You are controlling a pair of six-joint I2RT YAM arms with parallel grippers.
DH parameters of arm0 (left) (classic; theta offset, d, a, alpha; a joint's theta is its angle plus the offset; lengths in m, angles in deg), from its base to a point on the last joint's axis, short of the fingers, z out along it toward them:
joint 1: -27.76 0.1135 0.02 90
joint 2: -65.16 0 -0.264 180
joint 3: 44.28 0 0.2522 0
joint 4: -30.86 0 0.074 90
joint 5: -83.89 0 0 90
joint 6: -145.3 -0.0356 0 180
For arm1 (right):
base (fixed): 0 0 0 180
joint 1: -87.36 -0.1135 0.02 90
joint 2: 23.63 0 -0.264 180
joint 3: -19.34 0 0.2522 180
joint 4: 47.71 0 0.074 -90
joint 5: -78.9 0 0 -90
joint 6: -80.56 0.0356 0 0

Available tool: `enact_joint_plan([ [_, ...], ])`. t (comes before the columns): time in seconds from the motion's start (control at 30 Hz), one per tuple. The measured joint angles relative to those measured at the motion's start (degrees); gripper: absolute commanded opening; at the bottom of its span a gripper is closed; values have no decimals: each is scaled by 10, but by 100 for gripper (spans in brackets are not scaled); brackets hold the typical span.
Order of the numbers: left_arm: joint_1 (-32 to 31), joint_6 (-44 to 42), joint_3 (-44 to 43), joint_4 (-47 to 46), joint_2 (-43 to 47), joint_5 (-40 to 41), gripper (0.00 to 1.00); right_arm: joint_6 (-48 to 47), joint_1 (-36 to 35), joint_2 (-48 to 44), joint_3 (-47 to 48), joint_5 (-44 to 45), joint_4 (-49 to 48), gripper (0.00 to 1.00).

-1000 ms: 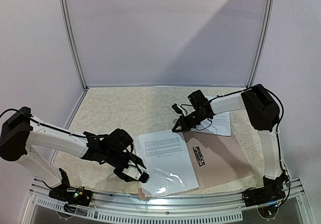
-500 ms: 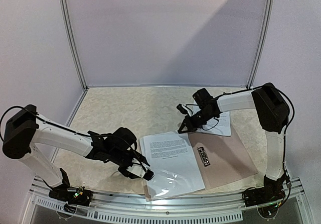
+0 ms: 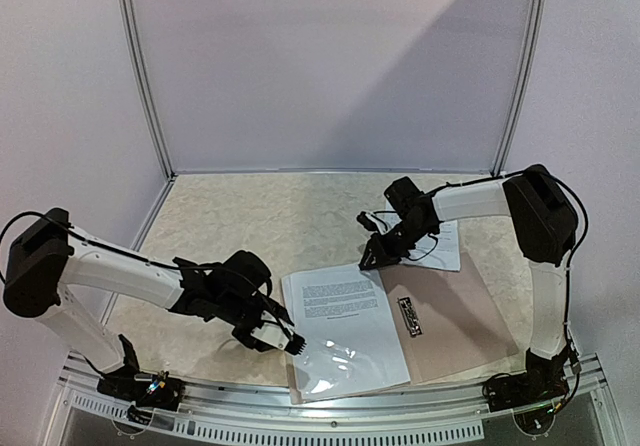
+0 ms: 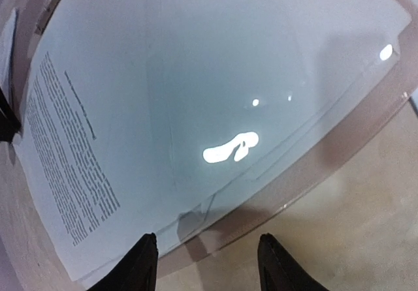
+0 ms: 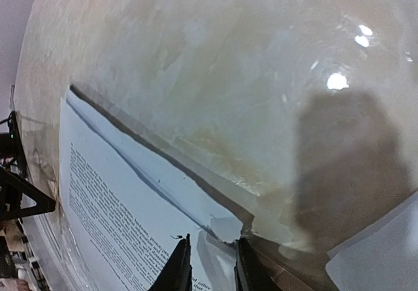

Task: Put the files into the folder
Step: Insert the folder to form pockets on the folder.

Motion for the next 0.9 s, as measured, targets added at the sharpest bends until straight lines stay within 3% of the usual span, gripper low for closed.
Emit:
enact_joint_plan([
  [0.07, 21, 0, -3, 28, 9, 10, 51, 1, 0, -8, 5, 18, 8, 38],
  [0.2, 104, -3, -29, 83, 19, 17, 44, 10, 0, -49, 9, 61, 14, 42],
  [0.3, 146, -1, -49, 80, 21, 30, 40, 18, 0, -88, 3, 92, 11, 46],
  [0.4, 161, 6, -70, 65, 1, 52, 36, 33, -4, -115, -18, 120, 10, 60],
  [0.43, 161, 11, -75, 59, -9, 56, 35, 37, -7, -119, -26, 126, 10, 61],
  [0.6, 162, 29, -88, 26, -68, 69, 32, 59, -28, -120, -82, 140, 15, 48],
  [0.9, 143, 54, -118, -23, -127, 89, 22, 93, -54, -120, -140, 118, -11, 10],
])
